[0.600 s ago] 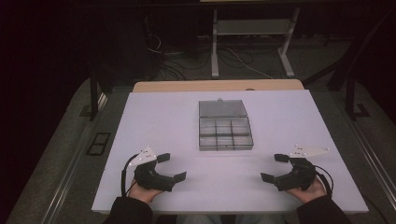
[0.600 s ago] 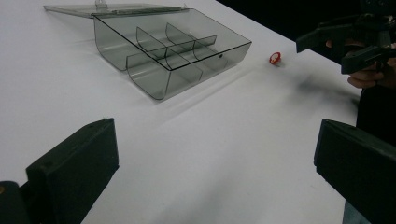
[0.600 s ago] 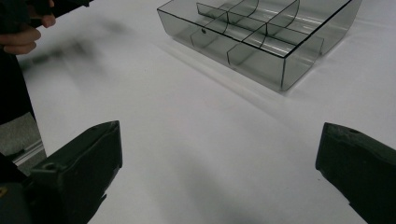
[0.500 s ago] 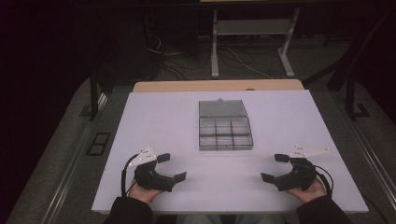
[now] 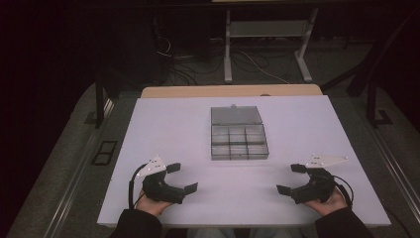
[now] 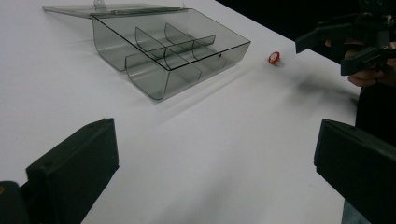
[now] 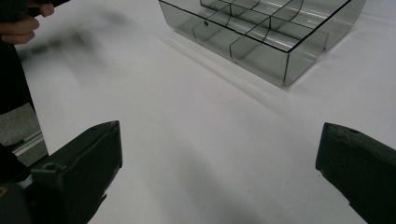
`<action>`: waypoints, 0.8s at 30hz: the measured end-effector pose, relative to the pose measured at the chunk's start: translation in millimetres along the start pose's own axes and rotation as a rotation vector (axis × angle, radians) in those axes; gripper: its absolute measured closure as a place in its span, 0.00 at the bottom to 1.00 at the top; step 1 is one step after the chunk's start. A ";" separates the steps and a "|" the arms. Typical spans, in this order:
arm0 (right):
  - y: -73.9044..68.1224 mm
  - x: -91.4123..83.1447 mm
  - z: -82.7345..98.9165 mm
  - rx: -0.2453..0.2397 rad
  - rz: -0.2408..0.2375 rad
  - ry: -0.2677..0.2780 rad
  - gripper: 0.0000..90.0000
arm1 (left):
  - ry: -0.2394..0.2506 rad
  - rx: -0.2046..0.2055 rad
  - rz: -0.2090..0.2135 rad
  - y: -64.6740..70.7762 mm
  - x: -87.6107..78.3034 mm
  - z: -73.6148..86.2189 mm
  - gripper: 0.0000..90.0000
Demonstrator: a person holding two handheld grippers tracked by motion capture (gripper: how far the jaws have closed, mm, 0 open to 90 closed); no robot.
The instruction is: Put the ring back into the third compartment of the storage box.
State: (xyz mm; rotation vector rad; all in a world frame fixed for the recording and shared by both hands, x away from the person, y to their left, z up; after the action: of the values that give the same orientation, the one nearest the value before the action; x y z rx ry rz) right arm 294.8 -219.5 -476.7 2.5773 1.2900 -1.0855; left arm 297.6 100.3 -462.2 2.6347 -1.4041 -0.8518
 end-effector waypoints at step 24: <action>6.5 -14.5 -12.7 -0.020 0.013 -0.049 0.00 | 0.004 -0.012 -0.005 -0.1 0.1 1.1 0.00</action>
State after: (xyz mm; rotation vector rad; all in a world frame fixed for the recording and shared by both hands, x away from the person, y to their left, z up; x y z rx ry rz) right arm 300.8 -229.1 -459.8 2.5239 1.2654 -1.1203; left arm 297.1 100.6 -463.2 2.6308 -1.3875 -0.8519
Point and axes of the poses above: each handheld gripper's, and its own axes: x roughly forward along the jaws, z roughly out of its underside, y roughly to its right, the point moved 9 cm from there along x, roughly forward along the jaws, and after that the axes turned 3 degrees about -y, right-handed, at the moved point
